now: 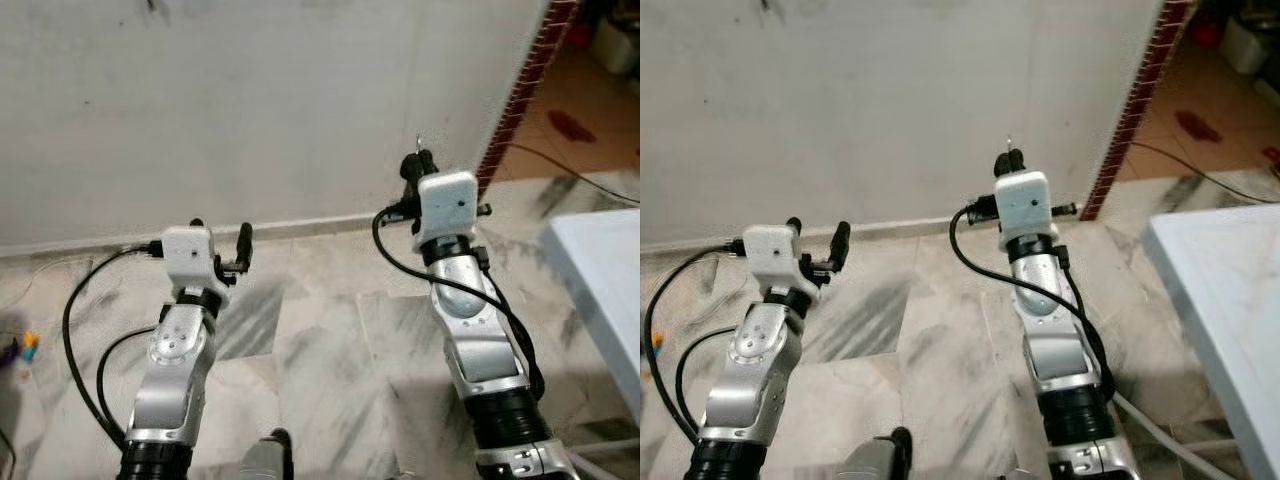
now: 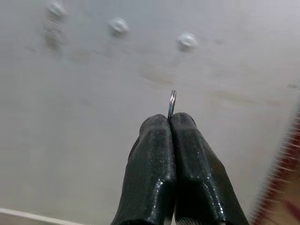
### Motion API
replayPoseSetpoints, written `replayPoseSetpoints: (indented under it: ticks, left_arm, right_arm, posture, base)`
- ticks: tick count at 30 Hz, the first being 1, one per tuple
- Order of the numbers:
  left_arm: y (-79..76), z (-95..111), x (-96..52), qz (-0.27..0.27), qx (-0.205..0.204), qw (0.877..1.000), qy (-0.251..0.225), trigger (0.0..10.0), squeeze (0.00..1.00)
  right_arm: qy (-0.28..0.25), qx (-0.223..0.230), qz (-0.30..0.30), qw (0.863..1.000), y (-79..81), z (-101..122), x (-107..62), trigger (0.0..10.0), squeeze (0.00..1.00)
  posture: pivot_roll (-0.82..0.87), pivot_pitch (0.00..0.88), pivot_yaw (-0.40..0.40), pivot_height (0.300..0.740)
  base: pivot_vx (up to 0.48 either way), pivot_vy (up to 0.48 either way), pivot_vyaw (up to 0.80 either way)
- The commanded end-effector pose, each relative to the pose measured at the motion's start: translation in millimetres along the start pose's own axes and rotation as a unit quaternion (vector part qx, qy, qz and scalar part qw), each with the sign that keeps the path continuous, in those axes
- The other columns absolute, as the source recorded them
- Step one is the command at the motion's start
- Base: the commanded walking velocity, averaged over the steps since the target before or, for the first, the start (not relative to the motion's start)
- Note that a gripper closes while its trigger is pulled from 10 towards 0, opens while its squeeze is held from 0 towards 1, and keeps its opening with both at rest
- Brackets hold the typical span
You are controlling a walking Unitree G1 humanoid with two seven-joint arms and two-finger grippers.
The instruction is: Hang keys on a hook
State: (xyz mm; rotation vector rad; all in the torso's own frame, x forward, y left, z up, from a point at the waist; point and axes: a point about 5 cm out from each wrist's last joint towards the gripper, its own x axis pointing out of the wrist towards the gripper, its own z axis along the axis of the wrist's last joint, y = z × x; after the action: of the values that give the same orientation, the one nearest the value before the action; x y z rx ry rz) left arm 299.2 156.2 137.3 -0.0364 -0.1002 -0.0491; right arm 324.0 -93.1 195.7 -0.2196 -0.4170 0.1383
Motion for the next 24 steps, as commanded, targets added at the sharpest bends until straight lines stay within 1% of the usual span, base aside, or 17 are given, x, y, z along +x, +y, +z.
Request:
replayPoseSetpoints:
  ticks: [1, 8, 10, 17, 21, 24]
  left_arm:
    - [-0.7, 1.2, -1.8, -0.002, 0.0, 1.0, -0.003, 10.0, 0.0]
    - [-0.6, -1.2, -2.4, -0.006, 0.0, 1.0, 0.001, 10.0, 0.0]
    - [-1.8, -0.6, -1.6, -0.011, -0.001, 1.0, -0.001, 10.0, 0.0]
    - [-5.6, 0.1, -2.1, -0.022, -0.009, 1.0, -0.005, 10.0, 0.0]
    - [-6.3, -0.4, -2.4, -0.027, -0.012, 1.0, -0.004, 10.0, 0.0]
    - [-9.7, 0.5, -3.1, -0.037, -0.017, 0.999, -0.008, 10.0, 0.0]
  right_arm:
    - [-0.007, 0.001, -0.001, 1.0, -2.0, 1.8, 0.7, 10.0, 0.0]
    - [-0.012, 0.011, -0.002, 1.0, -1.5, 2.6, 0.3, 10.0, 0.0]
    - [-0.012, 0.011, -0.001, 1.0, -1.3, 2.7, 0.4, 10.0, 0.0]
    - [-0.014, 0.021, 0.003, 1.0, -2.1, 3.2, 1.0, 10.0, 0.0]
    - [-0.014, 0.025, 0.006, 1.0, -0.5, 3.5, 1.0, 10.0, 0.0]
    - [-0.015, 0.024, 0.012, 1.0, 2.7, 3.4, 1.1, 10.0, 0.0]
  posture:
    - [0.04, 0.14, 0.038, 0.74]
    - [0.03, 0.136, 0.042, 0.74]
    - [0.03, 0.135, 0.042, 0.74]
    - [0.03, 0.132, 0.041, 0.74]
    - [0.03, 0.132, 0.04, 0.74]
    - [0.03, 0.133, 0.037, 0.74]
  base:
    - [0.0, 0.0, 0.8]
    - [0.0, 0.0, 0.8]
    - [0.0, 0.0, 0.4]
    - [0.0, 0.0, 0.0]
    - [0.259, 0.0, 0.0]
    - [0.344, 0.0, 0.0]
